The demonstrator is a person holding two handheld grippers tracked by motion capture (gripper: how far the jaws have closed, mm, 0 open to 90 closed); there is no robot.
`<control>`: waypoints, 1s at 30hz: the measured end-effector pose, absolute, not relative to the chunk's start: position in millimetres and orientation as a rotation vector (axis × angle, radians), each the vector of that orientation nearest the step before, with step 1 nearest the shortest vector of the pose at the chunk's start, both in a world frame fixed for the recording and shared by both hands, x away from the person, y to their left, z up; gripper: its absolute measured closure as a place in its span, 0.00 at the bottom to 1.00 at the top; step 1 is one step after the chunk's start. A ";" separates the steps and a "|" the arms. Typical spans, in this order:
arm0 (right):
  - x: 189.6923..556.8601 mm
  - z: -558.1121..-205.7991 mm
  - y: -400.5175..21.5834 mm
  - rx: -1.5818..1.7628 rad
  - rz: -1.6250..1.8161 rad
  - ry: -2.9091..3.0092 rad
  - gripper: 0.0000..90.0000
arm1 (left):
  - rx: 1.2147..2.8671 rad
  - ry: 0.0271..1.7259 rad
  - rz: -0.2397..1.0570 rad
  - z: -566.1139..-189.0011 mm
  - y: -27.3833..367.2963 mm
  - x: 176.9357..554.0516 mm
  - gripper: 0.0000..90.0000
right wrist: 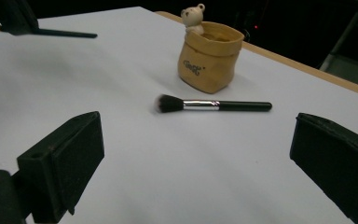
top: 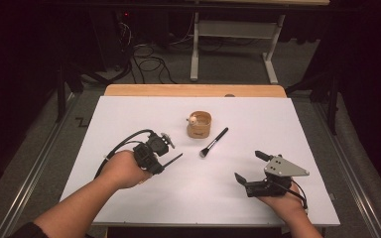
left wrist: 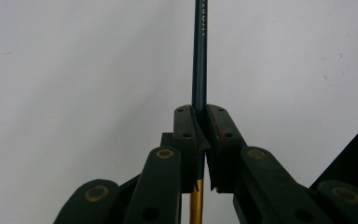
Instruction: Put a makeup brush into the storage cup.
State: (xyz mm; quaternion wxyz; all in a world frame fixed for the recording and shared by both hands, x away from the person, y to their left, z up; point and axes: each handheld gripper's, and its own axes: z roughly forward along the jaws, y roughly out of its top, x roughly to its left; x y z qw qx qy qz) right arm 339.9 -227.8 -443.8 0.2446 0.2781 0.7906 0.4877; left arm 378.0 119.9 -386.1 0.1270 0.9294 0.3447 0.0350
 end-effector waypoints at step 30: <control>354.2 -418.6 -159.2 0.527 1.231 2.226 0.16 | 2.752 0.886 0.035 -390.1 112.5 375.4 0.92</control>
